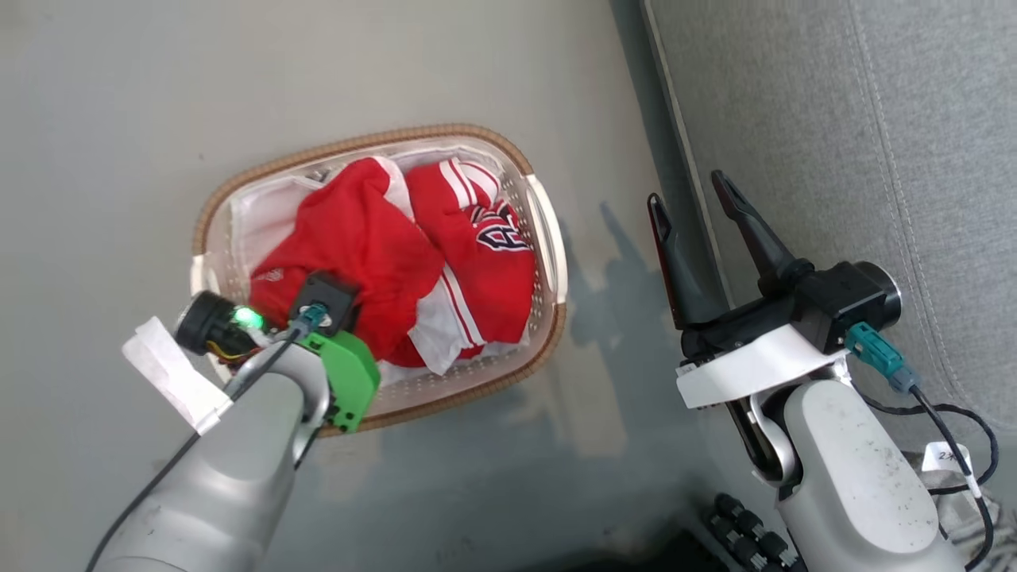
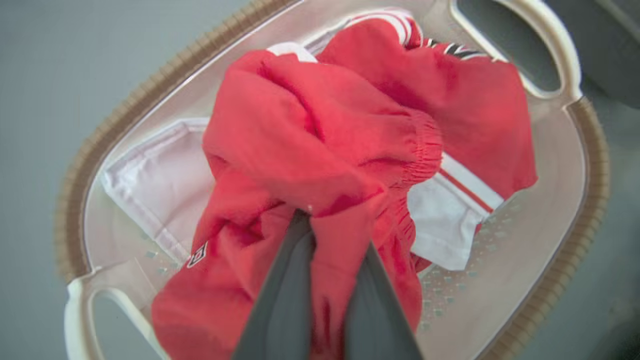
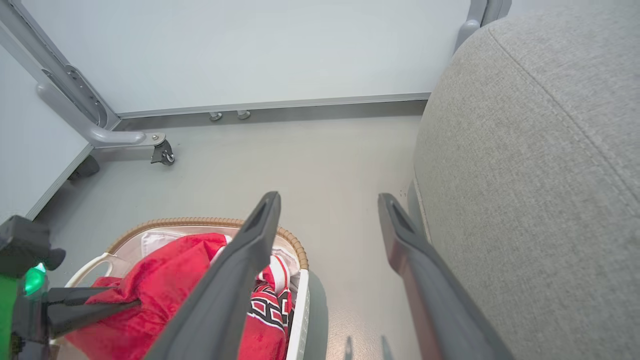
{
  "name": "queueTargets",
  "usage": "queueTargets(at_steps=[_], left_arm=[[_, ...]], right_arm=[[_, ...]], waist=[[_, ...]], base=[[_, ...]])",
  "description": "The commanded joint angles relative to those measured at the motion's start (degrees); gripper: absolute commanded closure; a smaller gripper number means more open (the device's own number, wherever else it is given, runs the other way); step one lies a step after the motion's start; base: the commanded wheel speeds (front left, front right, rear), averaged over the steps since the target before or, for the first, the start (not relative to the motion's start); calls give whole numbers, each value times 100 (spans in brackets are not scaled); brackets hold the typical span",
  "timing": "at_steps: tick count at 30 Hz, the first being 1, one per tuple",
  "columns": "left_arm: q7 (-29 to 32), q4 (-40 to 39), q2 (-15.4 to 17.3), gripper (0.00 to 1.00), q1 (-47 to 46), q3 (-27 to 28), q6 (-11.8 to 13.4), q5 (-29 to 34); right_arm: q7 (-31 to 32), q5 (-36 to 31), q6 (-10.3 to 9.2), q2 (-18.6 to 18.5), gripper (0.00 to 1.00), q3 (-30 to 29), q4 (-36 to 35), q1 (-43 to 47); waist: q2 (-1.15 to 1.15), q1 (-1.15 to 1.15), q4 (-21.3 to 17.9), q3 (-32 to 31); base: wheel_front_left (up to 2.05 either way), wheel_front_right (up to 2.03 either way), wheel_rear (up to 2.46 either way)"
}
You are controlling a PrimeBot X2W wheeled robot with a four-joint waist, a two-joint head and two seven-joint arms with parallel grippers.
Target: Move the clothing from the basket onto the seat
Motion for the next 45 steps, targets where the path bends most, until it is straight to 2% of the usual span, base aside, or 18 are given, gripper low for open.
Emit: queueTargets(at_steps=[1,7,12,25,32,38,45], left_arm=[[-17,-257,59,100,207,-29,-14,-94],[-12,-1406,342,100,720,-106,-14,-421],[-13,-2071,415,100,1123,229,-15,-659],[-13,-3624,154,100,2045,1141,-15,-935],[-14,-4226,-37,100,2202,1353,-15,-1007],[-14,-4523,-138,100,2310,1324,-15,-1079],[-14,-4600,-298,100,2366,1229,-15,-1233]], right_arm=[[-27,56,-4,-20,0,-1,77,-12],[-27,43,-4,-27,0,48,374,87],[-27,112,-4,-27,0,154,549,232],[-27,202,-4,-22,0,305,830,997],[-27,304,-4,-23,0,548,917,1383],[-27,196,-4,-20,0,1095,778,1409],[-27,65,-4,-26,0,1962,565,709]], waist=[[0,0,360,-550],[0,0,737,-1278],[0,0,942,-1821],[0,0,1268,-3147],[0,0,1306,-3694],[0,0,1306,-3904],[0,0,1371,-3882]], base=[[0,0,0],[0,0,0],[0,0,0],[0,0,0],[0,0,0],[0,0,0],[0,0,0]])
